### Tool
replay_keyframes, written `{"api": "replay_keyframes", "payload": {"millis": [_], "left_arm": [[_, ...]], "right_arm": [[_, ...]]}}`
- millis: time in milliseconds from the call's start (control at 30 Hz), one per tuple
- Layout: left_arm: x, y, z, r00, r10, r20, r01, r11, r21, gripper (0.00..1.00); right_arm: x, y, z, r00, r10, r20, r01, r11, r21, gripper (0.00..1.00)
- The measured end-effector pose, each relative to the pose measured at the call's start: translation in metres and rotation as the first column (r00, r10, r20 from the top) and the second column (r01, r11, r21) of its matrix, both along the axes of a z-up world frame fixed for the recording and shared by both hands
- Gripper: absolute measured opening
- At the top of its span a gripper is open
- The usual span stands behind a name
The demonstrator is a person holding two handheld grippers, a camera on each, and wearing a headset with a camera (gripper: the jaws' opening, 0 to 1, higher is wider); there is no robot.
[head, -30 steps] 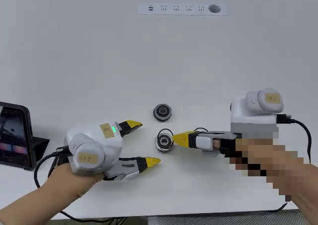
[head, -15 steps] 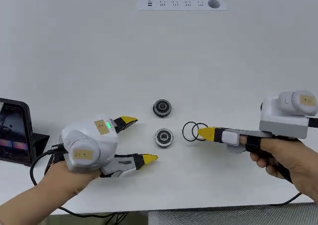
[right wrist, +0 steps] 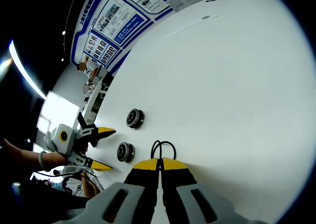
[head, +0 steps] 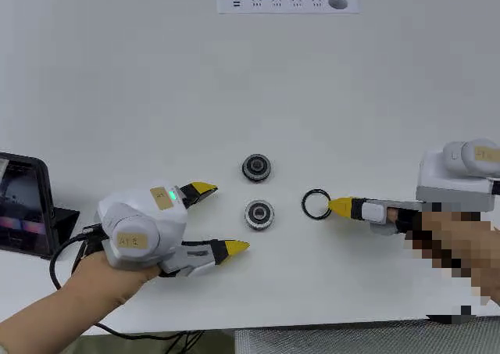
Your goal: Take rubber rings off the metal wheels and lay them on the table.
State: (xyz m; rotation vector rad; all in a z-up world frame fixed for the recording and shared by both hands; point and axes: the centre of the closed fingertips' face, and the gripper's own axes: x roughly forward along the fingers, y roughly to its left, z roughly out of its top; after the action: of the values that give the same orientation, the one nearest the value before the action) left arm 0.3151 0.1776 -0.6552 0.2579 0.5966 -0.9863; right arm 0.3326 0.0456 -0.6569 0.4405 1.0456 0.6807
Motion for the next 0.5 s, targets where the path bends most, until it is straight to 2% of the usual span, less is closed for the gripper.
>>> {"api": "replay_keyframes", "payload": {"millis": [400, 500], "left_arm": [[-0.0002, 0.0021, -0.0002, 1.000, 0.003, -0.007, -0.003, 1.000, 0.003, 0.58], [0.0009, 0.0017, 0.0010, 1.000, 0.006, -0.005, -0.006, 1.000, -0.001, 0.57]], "right_arm": [[-0.0005, -0.0088, -0.0036, 0.996, 0.073, 0.059, -0.066, 0.992, -0.109, 0.11], [0.0018, -0.0098, -0.0014, 0.995, 0.070, 0.065, -0.063, 0.992, -0.107, 0.11]]}}
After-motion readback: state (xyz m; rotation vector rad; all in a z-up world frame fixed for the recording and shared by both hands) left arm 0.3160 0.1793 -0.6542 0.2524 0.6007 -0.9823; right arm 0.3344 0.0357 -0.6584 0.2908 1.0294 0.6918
